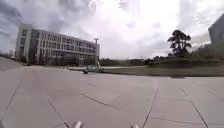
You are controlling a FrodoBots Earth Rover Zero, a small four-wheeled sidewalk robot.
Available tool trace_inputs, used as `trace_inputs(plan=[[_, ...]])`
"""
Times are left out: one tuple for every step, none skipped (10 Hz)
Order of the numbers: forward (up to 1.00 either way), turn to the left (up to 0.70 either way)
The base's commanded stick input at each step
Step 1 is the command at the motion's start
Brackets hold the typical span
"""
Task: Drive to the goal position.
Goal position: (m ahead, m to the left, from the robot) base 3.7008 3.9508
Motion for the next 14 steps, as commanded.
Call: trace_inputs(plan=[[0.0,0.0],[0.0,0.0],[0.0,0.0],[0.0,0.0],[0.02,0.0],[0.02,0.0],[0.08,0.0],[0.13,0.0],[0.02,0.0],[0.0,0.0],[0.0,0.0],[0.0,0.0],[0.0,0.0],[0.0,0.0]])
